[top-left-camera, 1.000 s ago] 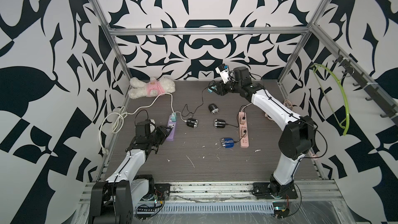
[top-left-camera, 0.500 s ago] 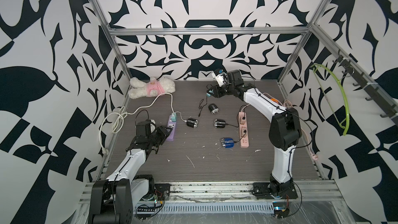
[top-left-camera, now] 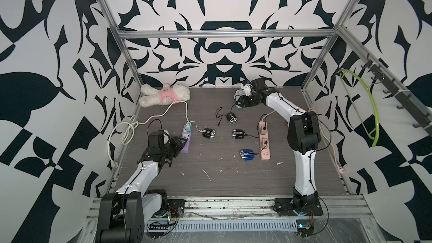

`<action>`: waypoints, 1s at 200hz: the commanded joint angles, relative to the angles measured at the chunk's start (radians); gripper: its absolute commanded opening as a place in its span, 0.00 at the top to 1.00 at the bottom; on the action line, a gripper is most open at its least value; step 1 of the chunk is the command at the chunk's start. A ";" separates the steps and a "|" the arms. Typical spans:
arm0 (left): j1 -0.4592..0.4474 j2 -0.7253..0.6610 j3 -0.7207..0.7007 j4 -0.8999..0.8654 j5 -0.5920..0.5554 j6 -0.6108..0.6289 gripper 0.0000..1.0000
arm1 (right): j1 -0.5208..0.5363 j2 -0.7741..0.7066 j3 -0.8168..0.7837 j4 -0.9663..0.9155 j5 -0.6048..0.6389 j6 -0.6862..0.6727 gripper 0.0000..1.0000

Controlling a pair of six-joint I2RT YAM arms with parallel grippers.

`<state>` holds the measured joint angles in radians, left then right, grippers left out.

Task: Unplug the electric shaver
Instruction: Place the plug at the center of the board.

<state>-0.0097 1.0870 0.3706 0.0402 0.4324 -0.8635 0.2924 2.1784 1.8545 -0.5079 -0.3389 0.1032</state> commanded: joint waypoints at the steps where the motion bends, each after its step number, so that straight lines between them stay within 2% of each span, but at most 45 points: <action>1: -0.008 0.013 0.038 0.020 -0.002 0.012 0.49 | -0.002 0.013 0.077 -0.110 0.021 0.018 1.00; 61: -0.017 0.024 0.052 0.026 -0.006 0.015 0.46 | -0.010 0.138 0.174 -0.271 0.002 0.010 1.00; 177: -0.039 0.052 0.051 0.056 -0.017 0.020 0.45 | -0.011 0.222 0.204 -0.332 -0.008 0.022 1.00; 200: -0.044 0.075 0.060 0.061 -0.012 0.021 0.44 | -0.009 0.220 0.200 -0.331 -0.020 0.029 0.96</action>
<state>-0.0471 1.1385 0.4004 0.0872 0.4225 -0.8623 0.2764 2.3856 2.0583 -0.7670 -0.3576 0.1223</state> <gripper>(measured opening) 0.557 0.402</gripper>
